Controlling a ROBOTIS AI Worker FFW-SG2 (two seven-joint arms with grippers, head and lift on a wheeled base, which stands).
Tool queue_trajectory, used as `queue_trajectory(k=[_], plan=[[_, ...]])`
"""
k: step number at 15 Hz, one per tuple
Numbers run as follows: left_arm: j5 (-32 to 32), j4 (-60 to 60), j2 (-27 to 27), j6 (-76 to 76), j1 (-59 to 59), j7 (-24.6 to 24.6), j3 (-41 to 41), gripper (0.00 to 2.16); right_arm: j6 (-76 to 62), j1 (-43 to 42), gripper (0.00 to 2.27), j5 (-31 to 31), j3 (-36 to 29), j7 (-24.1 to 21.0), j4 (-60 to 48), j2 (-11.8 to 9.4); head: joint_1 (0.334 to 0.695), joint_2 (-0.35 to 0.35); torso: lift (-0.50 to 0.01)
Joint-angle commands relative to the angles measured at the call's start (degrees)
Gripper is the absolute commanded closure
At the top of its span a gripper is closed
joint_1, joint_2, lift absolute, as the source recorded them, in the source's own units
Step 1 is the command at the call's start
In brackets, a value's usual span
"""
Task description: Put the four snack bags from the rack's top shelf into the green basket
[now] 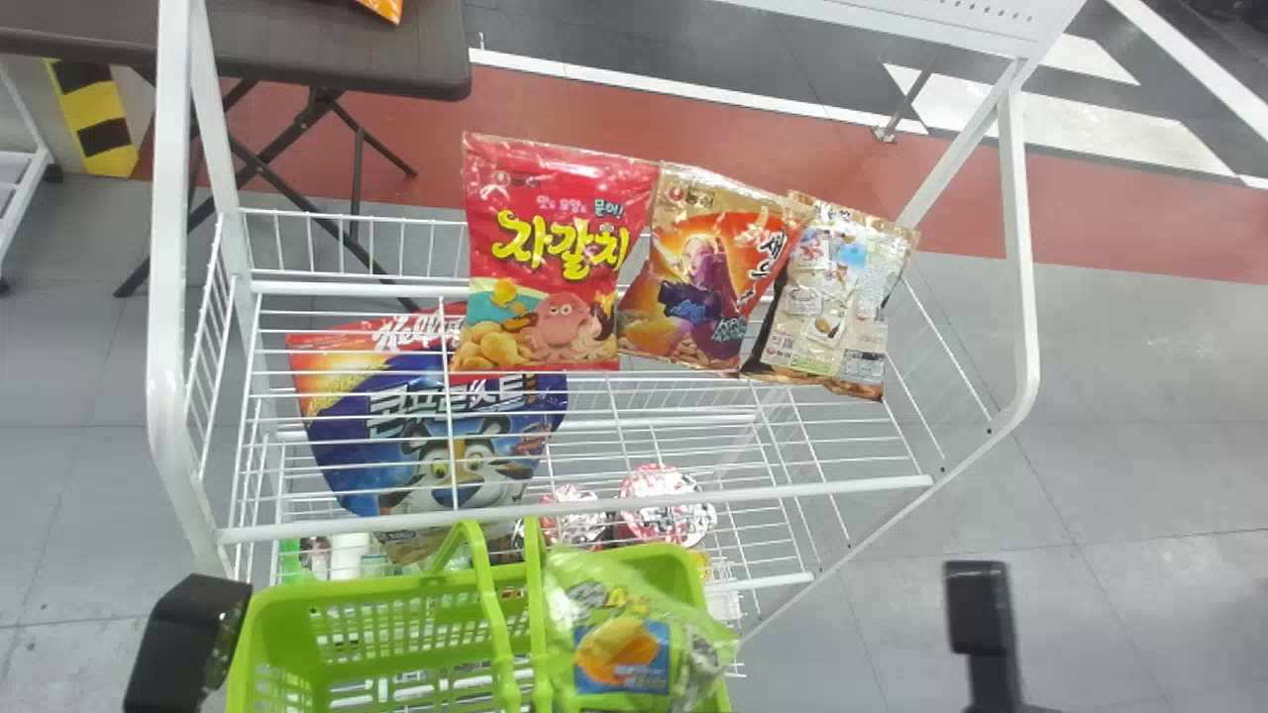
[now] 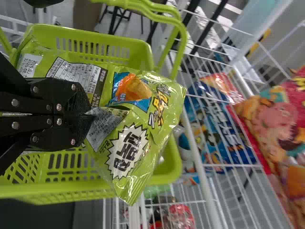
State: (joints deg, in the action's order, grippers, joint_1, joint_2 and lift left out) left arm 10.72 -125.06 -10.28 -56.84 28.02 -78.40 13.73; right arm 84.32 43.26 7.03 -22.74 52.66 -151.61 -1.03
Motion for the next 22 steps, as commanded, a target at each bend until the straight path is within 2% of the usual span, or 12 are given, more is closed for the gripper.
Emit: queue_trajectory(k=[1,2,3,4,5,8,10,11,16,18,22], plan=[[0.00,-0.01,0.00,0.63,0.02,0.00,0.33,1.67,-1.74,-0.02,2.06,-4.48,6.39,-1.95,1.40,-1.43,0.695,-0.350,0.000],[0.00,-0.01,0.00,0.63,0.02,0.00,0.42,1.67,-0.69,-0.73,1.91,-5.63,7.97,-3.09,1.66,-2.04,0.695,-0.350,0.000],[0.00,0.08,0.00,0.63,0.02,0.00,0.42,1.67,0.19,-1.16,1.28,-6.07,8.77,-3.09,2.10,-2.22,0.695,-0.350,0.000],[0.00,0.08,0.00,0.63,-0.07,0.00,0.42,1.67,0.19,-1.69,0.07,-5.98,8.68,-3.09,2.10,-2.22,0.695,-0.350,0.000],[0.00,0.08,0.00,0.63,-0.33,0.17,0.42,1.67,0.19,-2.04,0.00,-5.45,8.06,-3.00,2.02,-2.22,0.695,-0.350,0.000],[0.00,0.52,0.26,0.63,-0.86,0.26,0.60,1.67,-0.51,-3.80,0.05,-2.38,5.69,-2.74,1.66,-1.87,0.695,-0.350,0.000],[0.00,0.52,0.26,0.63,-0.86,0.26,0.60,1.67,-1.92,-6.00,0.06,-2.20,5.69,-3.44,1.84,-0.90,0.695,-0.350,0.000],[0.00,0.61,0.26,0.63,-0.86,0.26,0.60,1.67,-7.19,-6.79,0.06,-1.85,6.13,-4.94,2.89,-0.37,0.695,-0.350,0.000],[-0.44,0.79,0.44,-0.60,-1.21,0.35,0.77,1.67,-47.27,-13.73,0.07,-2.64,14.21,-20.49,17.92,0.07,0.695,-0.350,0.000],[-0.61,0.87,0.44,-0.78,-1.30,0.26,1.04,1.67,-53.95,-18.13,0.07,-3.25,17.64,-25.59,23.55,0.16,0.695,-0.350,0.000],[-0.35,1.66,0.44,-0.78,-1.65,0.26,1.39,1.67,-70.12,-26.21,0.09,-8.09,24.50,-39.12,37.70,0.95,0.695,-0.350,0.000]])
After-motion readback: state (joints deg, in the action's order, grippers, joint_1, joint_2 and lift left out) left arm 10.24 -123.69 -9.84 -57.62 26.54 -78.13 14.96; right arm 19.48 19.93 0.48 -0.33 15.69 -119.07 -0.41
